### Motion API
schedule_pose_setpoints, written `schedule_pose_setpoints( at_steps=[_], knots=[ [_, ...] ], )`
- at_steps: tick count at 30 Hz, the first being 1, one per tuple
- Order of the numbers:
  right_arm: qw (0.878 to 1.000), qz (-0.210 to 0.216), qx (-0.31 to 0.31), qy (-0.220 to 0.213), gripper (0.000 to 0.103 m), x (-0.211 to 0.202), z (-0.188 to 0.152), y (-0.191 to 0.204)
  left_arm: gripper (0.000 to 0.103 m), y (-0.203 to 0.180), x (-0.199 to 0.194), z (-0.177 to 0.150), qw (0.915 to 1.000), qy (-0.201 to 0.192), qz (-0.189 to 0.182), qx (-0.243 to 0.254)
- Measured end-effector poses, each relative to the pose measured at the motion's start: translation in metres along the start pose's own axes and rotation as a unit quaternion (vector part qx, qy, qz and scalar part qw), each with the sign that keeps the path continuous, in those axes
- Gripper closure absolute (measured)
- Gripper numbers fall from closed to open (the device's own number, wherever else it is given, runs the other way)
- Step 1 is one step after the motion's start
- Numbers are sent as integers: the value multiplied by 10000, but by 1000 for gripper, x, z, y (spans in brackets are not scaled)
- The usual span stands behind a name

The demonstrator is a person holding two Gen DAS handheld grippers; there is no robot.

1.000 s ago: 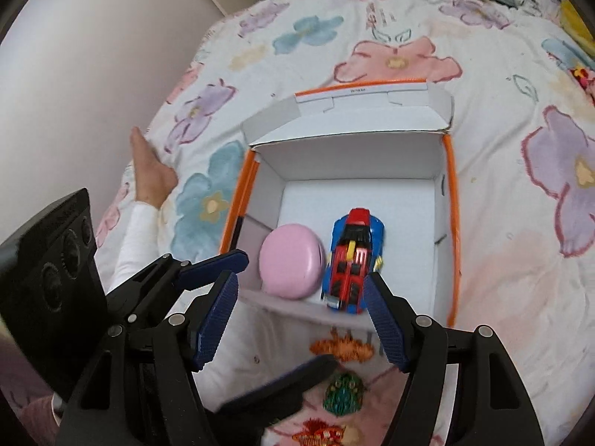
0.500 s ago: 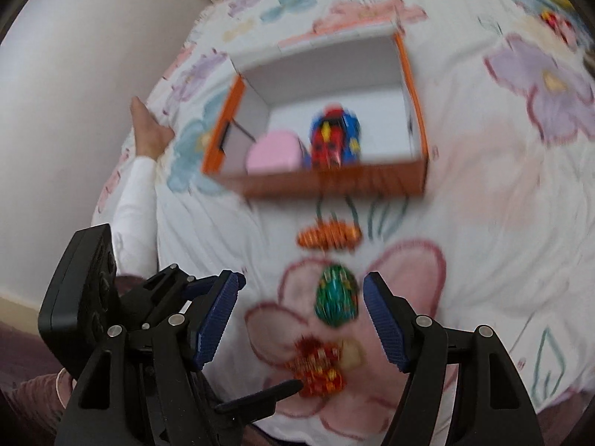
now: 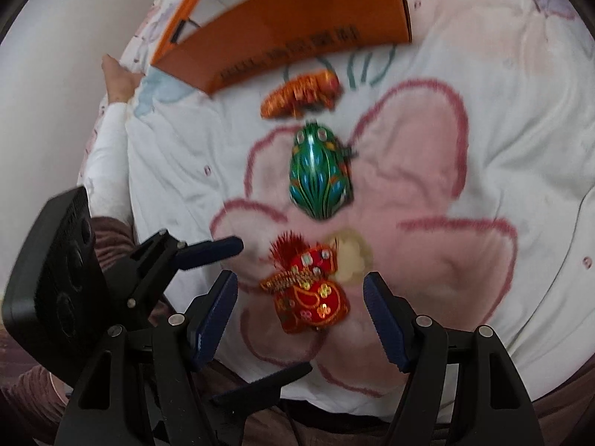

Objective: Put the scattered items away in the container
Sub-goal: 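Move the right gripper back to the red embroidered pouch, then close the right gripper on the red embroidered pouch and lift it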

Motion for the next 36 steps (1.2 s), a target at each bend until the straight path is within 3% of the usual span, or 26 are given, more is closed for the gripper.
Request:
schedule_pose_setpoints(
  at_steps=[15,17,24,31,36],
  knots=[
    [9989,2,-4,472,34,44,-6,5,1,17,16,-6,9989,-49,-275,-366],
    [9987,-87,-23,507,34,48,-7,6,11,16,17,-8,9992,-56,-226,-316],
    [9985,-197,11,520,48,52,-9,6,22,17,20,-11,9989,18,-326,-334],
    [9981,-265,-115,552,52,52,-8,12,36,15,23,-16,9980,158,-474,-376],
    [9979,-278,-166,562,53,53,-9,14,38,12,23,-20,9979,189,-507,-344]
  ],
)
Point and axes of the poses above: each gripper's, at about its wrist camera, not at the fingertips, and x roughly the way its jaws point, y to its left, z to its top, the point moved 1 cm from there along x, roughly the way its jaws point, and after that the axes turned 10 degrees about -z, right-handed, at the moved point
